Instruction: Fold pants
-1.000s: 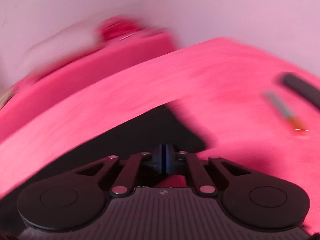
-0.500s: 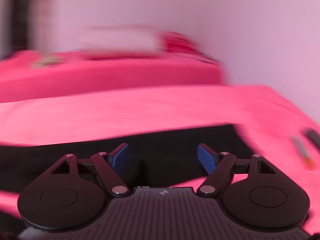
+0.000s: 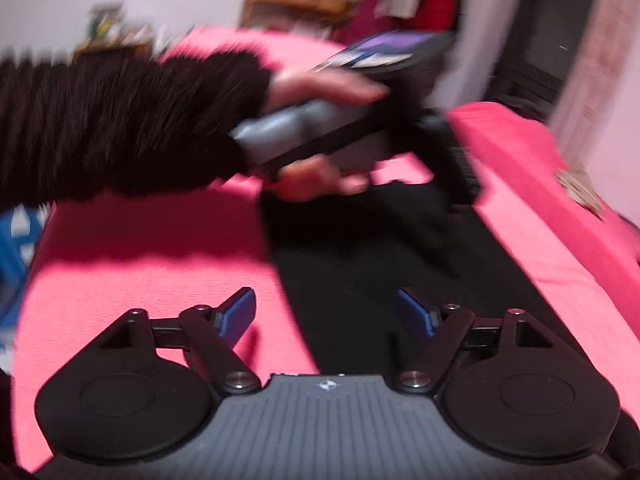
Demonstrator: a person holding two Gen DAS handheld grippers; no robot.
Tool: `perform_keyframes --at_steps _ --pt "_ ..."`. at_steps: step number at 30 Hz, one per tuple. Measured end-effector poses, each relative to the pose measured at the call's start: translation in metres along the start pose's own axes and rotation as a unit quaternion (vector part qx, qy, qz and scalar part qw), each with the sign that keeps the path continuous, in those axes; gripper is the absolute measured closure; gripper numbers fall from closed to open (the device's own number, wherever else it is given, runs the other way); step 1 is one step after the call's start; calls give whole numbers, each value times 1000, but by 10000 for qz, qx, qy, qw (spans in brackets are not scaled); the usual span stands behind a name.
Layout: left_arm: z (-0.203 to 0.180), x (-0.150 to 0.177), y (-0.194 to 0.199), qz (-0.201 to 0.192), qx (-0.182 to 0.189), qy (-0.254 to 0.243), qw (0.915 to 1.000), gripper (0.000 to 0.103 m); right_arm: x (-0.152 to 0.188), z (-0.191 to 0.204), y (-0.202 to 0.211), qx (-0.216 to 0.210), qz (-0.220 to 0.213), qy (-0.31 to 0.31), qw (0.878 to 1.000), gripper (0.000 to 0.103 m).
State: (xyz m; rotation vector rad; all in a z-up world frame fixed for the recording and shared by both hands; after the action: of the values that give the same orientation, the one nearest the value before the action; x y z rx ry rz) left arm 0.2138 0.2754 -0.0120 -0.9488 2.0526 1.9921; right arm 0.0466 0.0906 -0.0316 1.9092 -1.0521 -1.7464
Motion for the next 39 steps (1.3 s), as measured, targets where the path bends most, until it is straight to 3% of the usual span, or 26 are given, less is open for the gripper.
perform_keyframes --at_steps 3,4,5,8,13,15,18,19,22,26,28,30,33,34,35,36,39 --pt "0 -1 -2 -13 11 -61 10000 0 -3 -5 -6 10 -200 -61 9998 44" --pt "-1 -1 -2 -24 3 -106 9999 0 -4 -12 -6 72 -147 -268 9995 76" --pt "-1 0 -2 -40 -10 -150 9999 0 -4 -19 -7 175 -132 -500 9985 91" --pt "-3 2 -2 -117 -51 -250 9996 0 4 -21 -4 -127 -262 -1152 9929 91" --pt "-8 7 -4 -376 -196 -353 9985 0 16 28 14 233 -314 -44 9992 90" --pt "-12 11 -5 -538 -341 -463 9969 0 17 15 24 227 -357 -210 9989 82" --pt "-19 19 -9 -823 -683 -740 9915 0 21 -28 50 210 -549 -1054 9927 48" --pt "-21 21 -12 -862 -830 -827 9894 0 24 -47 58 376 -620 -1331 9884 33" --pt "-20 23 -11 -942 -872 -853 9881 0 39 -110 67 643 -598 -2455 9654 31" --pt "-15 23 -9 -999 -754 -701 9897 0 82 -179 63 319 -462 -4299 9011 34" --pt "-14 24 -8 -1042 -722 -633 9899 0 97 -198 53 16 -531 -4913 8694 36" --pt "-13 25 -8 -1083 -713 -576 9899 0 105 -205 44 -153 -687 -5272 8468 35" --pt "-13 26 -7 -1112 -707 -540 9898 0 103 -210 34 -138 -895 -5309 8426 36" --pt "-13 26 -8 -1120 -704 -534 9898 0 100 -211 31 -14 -924 -5274 8446 47" --pt "-14 26 -8 -1127 -705 -529 9897 0 99 -217 29 160 -881 -5184 8504 66" --pt "-14 26 -8 -1137 -705 -525 9896 0 97 -221 27 350 -816 -5081 8567 73" --pt "-14 27 -7 -1171 -736 -512 9891 0 102 -233 27 497 -1177 -5256 8411 80"
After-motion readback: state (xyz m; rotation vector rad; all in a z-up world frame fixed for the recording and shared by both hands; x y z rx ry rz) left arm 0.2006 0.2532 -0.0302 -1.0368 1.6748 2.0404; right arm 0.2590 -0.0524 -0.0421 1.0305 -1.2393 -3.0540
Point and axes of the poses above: each gripper's, at about its wrist camera, not at the fingertips, and y roughly against the way its jaws point, z to its left, x to its underside, the point moved 1 cm from there along -y, roughly the way its jaws point, and after that the axes turned 10 degrees about -x, right-handed, at the moved point
